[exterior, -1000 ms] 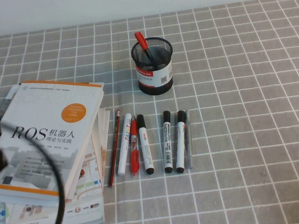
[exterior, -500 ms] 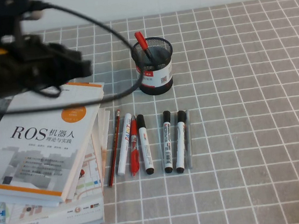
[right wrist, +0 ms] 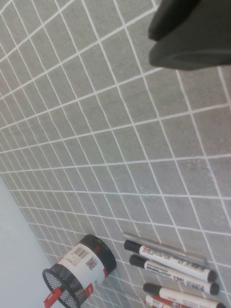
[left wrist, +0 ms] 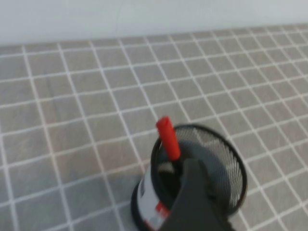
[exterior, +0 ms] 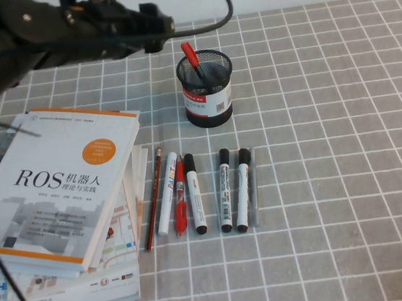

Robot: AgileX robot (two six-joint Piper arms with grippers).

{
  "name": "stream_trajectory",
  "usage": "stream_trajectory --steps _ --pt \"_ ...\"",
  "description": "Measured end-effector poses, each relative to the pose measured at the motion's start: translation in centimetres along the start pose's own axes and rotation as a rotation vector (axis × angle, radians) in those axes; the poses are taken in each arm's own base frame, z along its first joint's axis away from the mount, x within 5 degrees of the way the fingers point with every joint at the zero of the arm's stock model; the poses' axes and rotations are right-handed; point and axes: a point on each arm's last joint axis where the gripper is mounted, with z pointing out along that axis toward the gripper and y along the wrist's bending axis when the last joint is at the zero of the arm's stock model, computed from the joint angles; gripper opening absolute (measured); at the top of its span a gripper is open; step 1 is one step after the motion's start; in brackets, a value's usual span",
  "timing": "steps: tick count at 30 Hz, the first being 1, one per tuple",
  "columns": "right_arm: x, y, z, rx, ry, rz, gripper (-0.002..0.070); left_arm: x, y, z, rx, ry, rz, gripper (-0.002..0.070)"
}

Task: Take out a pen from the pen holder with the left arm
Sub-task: 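Take a marker out of the pen holder and lay it on the table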

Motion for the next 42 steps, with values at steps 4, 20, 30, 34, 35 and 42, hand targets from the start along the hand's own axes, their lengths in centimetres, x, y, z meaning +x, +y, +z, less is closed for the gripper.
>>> stream_trajectory --steps 4,20,30,34,35,42 --pt "0.0 0.0 0.0 0.0 0.0 0.0 -0.0012 -0.7 -0.3 2.5 0.021 -0.025 -0.02 0.0446" --pt "0.0 0.0 0.0 0.0 0.0 0.0 -0.0013 1.8 0.1 11.4 0.02 -0.008 -0.079 0.0449" --pt "0.0 0.0 0.0 0.0 0.0 0.0 -0.0013 2.2 0.8 12.4 -0.023 -0.048 -0.088 0.0451" --pt "0.0 0.0 0.0 0.0 0.0 0.0 -0.0013 2.8 1.1 13.0 -0.036 -0.046 -0.096 0.0451" --pt "0.0 0.0 0.0 0.0 0.0 0.0 -0.0013 2.9 1.2 13.1 -0.037 -0.044 -0.099 0.0451" --pt "0.0 0.0 0.0 0.0 0.0 0.0 -0.0013 3.6 1.5 13.8 -0.046 -0.04 -0.116 0.0443"
